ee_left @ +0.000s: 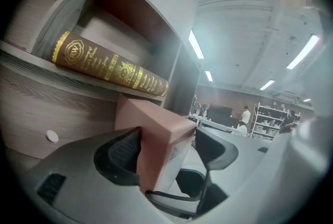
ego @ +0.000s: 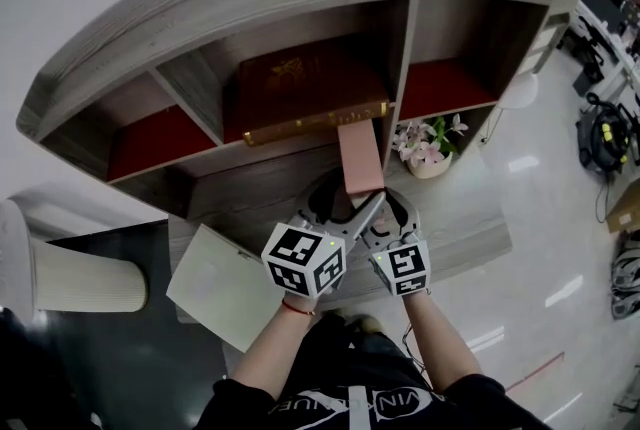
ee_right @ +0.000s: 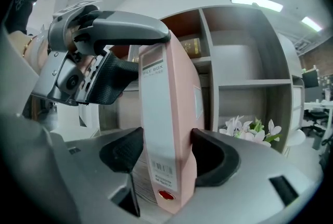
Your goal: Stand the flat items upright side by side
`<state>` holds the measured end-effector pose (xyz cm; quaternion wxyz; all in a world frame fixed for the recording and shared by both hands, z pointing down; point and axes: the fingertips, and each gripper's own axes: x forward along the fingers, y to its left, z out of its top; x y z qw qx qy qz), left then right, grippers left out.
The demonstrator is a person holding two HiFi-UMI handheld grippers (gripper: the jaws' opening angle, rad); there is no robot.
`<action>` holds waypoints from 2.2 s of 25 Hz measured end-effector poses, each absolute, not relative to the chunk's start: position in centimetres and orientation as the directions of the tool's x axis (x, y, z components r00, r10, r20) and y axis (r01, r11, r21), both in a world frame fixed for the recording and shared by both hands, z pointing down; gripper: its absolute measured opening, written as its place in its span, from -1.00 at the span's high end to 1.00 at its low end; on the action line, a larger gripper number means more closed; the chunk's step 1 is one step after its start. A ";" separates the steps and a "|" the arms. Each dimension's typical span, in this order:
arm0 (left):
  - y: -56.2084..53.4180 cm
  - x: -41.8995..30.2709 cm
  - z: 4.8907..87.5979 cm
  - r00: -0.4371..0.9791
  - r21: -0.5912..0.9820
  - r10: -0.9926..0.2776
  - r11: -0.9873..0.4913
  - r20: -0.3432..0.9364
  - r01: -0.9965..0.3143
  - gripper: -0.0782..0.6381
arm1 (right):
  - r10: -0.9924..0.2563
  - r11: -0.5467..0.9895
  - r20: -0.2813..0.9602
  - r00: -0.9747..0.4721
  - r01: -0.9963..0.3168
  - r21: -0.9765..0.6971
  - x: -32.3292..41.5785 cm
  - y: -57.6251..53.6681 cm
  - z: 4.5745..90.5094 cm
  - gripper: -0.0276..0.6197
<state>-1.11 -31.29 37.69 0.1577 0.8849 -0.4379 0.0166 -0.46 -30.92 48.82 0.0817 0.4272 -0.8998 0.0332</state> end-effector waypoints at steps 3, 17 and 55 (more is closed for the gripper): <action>-31.9 0.2 37.8 0.641 0.284 -0.750 -0.587 0.162 -0.758 -0.11 | -0.765 0.630 0.170 -0.621 -0.776 -0.001 0.8 -31.3 48.8 0.01; -32.7 2.6 38.0 0.673 0.287 -0.728 -0.622 0.132 -0.729 -0.09 | -0.775 0.615 0.174 -0.608 -0.789 -0.018 3.1 -31.8 48.7 0.02; -18.7 -14.9 40.1 0.178 0.314 -0.970 -0.120 0.163 -0.942 -0.09 | -0.515 0.847 0.207 -0.832 -0.530 -0.024 -1.5 -21.5 47.8 -0.15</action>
